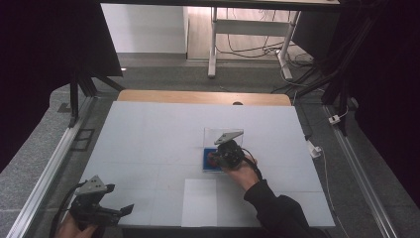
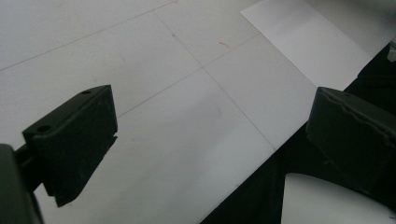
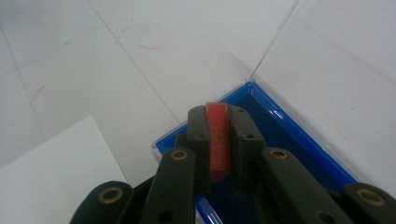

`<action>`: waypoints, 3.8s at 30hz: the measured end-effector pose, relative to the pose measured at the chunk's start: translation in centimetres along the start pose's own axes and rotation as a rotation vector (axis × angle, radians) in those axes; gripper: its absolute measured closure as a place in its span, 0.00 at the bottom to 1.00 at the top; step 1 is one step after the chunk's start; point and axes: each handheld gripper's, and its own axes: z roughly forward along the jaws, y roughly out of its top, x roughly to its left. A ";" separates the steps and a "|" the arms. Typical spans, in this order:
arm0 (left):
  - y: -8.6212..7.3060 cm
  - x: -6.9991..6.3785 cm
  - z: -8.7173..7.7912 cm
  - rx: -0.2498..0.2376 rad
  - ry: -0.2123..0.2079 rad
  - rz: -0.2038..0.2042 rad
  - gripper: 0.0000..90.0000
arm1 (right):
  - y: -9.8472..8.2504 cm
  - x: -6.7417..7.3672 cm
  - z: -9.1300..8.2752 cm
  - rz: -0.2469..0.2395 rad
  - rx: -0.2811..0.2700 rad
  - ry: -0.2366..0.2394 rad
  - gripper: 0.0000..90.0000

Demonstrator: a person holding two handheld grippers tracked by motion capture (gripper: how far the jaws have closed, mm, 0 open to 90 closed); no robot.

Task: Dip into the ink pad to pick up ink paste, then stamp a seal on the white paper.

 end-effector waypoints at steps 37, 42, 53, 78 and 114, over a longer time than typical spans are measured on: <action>0.1 0.1 0.2 0.011 0.001 -0.012 0.03 | 0.5 0.5 -1.5 -0.016 -0.031 0.004 0.89; 0.1 0.2 0.2 0.014 -0.002 -0.020 0.04 | 0.4 0.3 -2.1 -0.009 -0.034 0.014 0.89; 0.1 0.2 0.1 0.012 -0.002 -0.022 0.04 | 0.3 0.3 -3.5 0.011 -0.048 0.053 0.89; 0.0 0.1 0.1 0.006 -0.003 -0.016 0.04 | -0.6 2.0 -5.5 -0.015 -0.049 0.087 0.89; 0.0 0.2 0.0 0.001 -0.005 -0.013 0.04 | -1.3 5.9 -5.5 -0.122 -0.008 0.164 0.89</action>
